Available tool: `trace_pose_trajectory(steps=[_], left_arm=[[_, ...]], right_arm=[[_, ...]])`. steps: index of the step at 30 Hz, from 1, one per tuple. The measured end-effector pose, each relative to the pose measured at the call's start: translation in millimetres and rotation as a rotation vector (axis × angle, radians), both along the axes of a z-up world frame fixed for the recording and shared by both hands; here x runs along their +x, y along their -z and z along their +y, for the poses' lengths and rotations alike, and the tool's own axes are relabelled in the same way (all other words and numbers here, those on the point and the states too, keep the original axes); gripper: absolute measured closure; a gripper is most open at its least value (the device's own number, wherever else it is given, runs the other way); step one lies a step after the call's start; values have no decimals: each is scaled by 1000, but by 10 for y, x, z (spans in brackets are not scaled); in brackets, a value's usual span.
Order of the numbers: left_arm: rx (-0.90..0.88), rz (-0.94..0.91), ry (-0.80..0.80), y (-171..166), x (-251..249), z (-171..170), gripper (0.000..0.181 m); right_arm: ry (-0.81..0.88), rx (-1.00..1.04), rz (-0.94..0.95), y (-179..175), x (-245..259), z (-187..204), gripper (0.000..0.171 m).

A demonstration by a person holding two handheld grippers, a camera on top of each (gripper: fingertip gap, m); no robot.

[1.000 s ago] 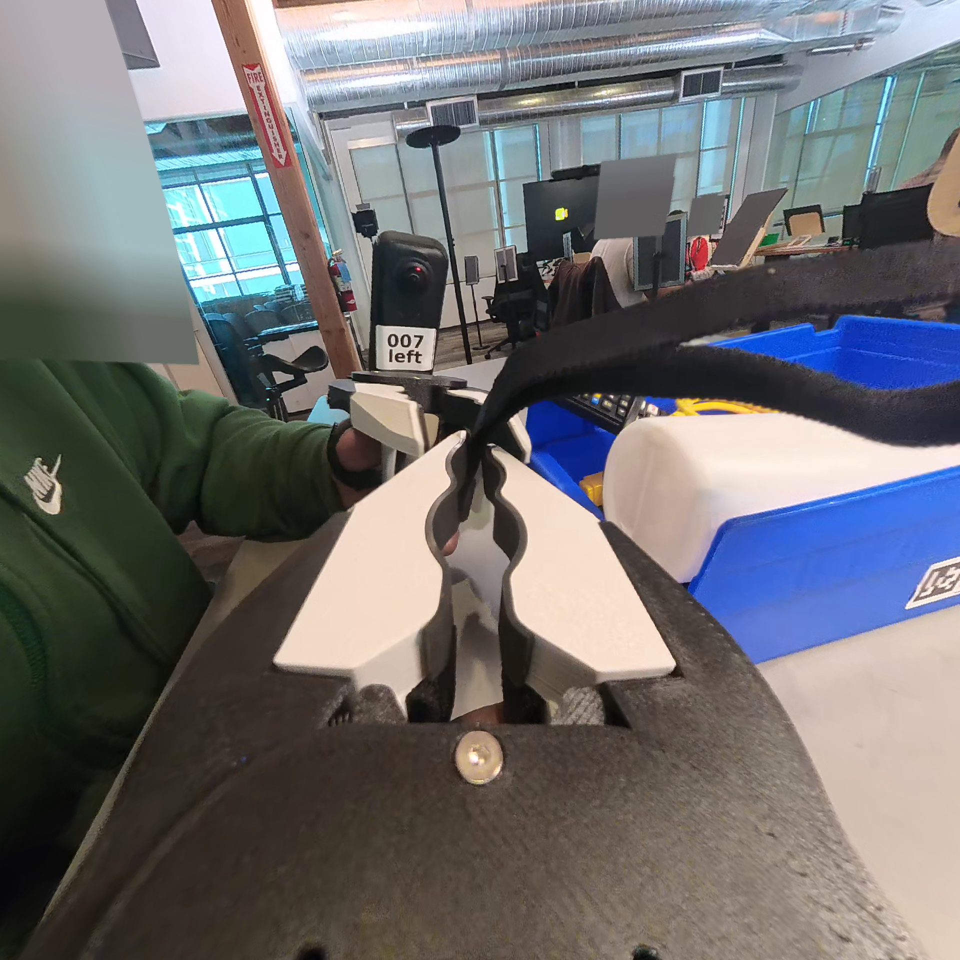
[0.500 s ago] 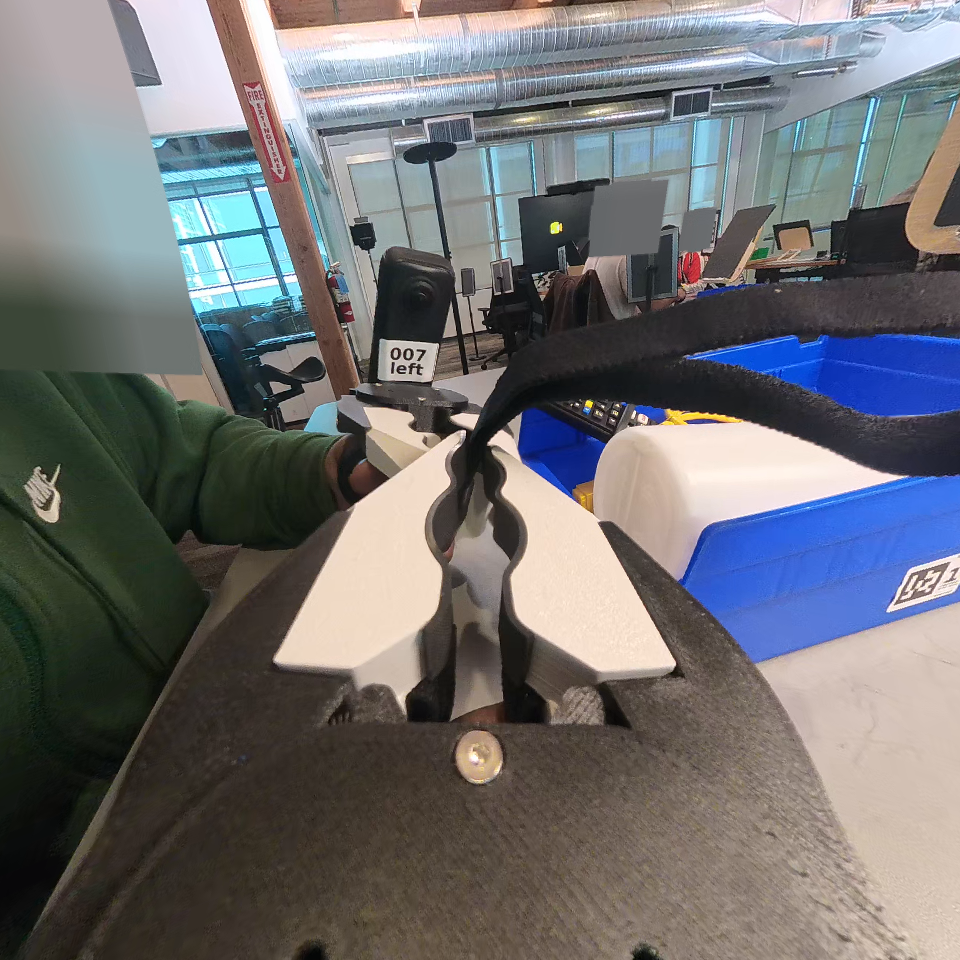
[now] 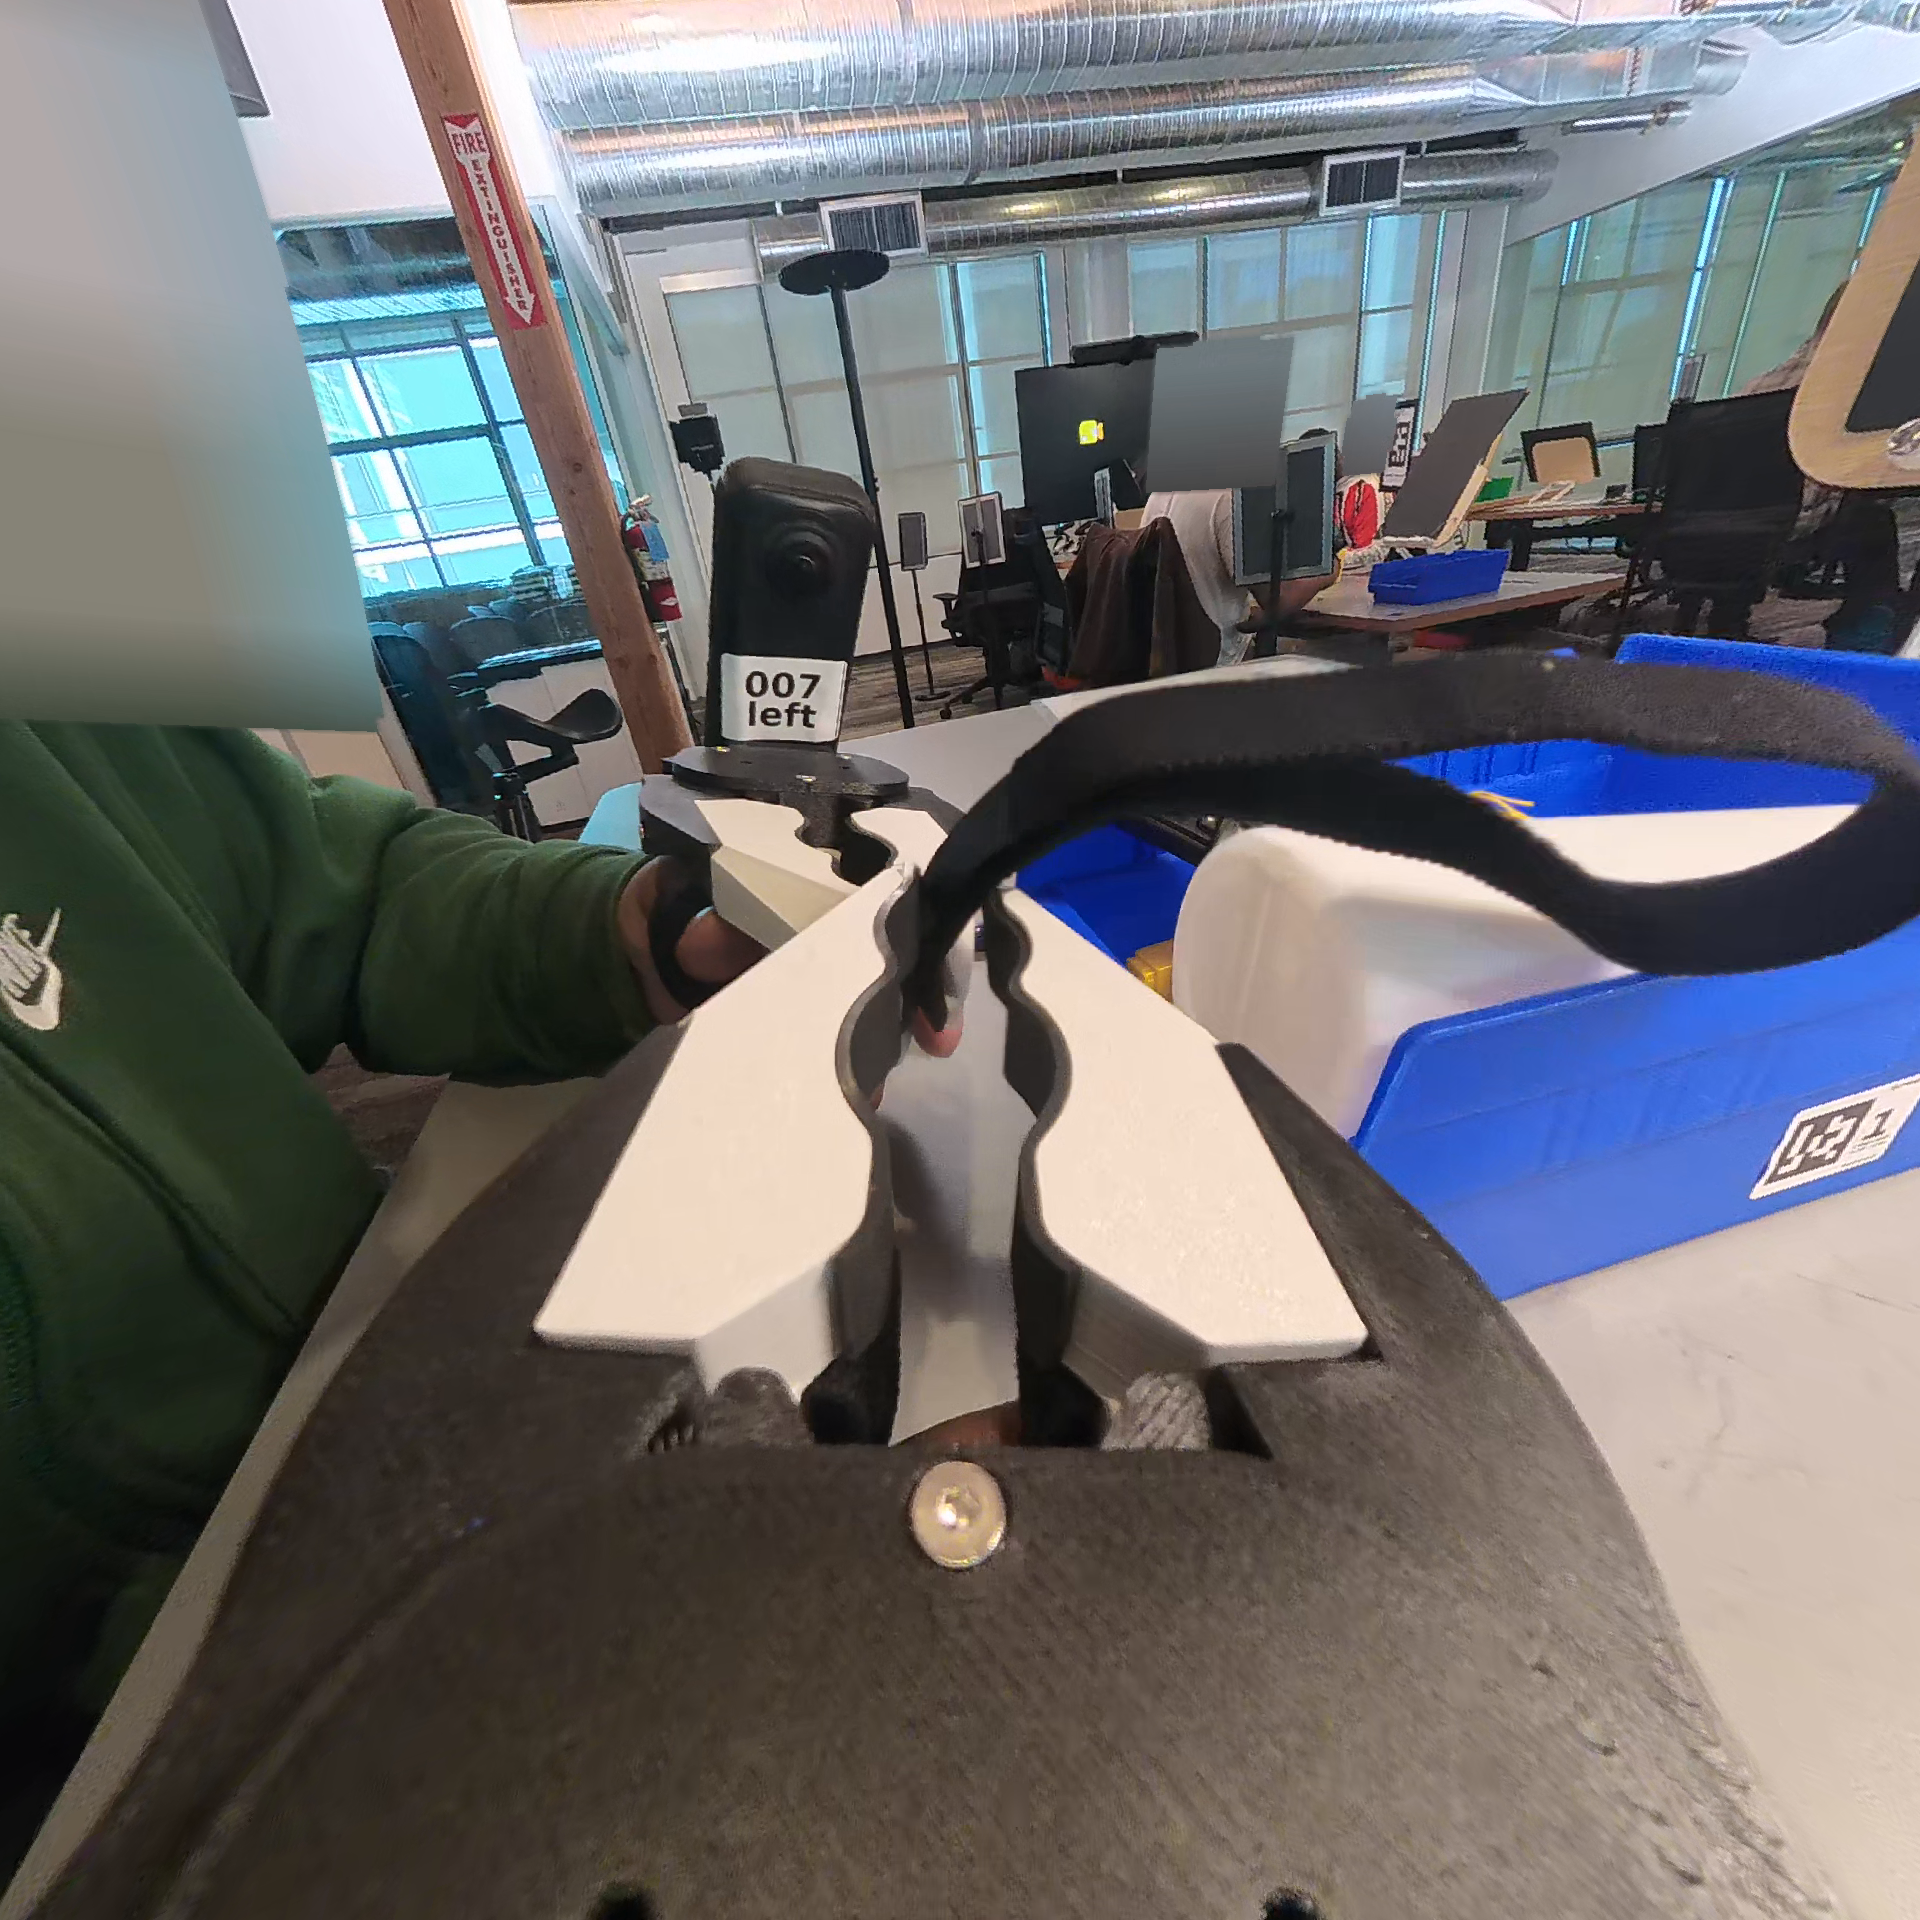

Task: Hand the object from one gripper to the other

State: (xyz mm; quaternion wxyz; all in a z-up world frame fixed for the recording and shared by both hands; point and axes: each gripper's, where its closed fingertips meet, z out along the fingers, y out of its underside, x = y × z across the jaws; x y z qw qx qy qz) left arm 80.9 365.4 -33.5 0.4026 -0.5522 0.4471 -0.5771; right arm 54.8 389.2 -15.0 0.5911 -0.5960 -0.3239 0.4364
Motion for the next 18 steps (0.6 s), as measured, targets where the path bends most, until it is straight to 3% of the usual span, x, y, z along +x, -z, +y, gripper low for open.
trace_pose_trajectory(steps=[18], left_arm=[[-4, 30, 1, 70, 30, -19, 170]], right_arm=[[10, 8, -44, 72, -30, 3, 154]])
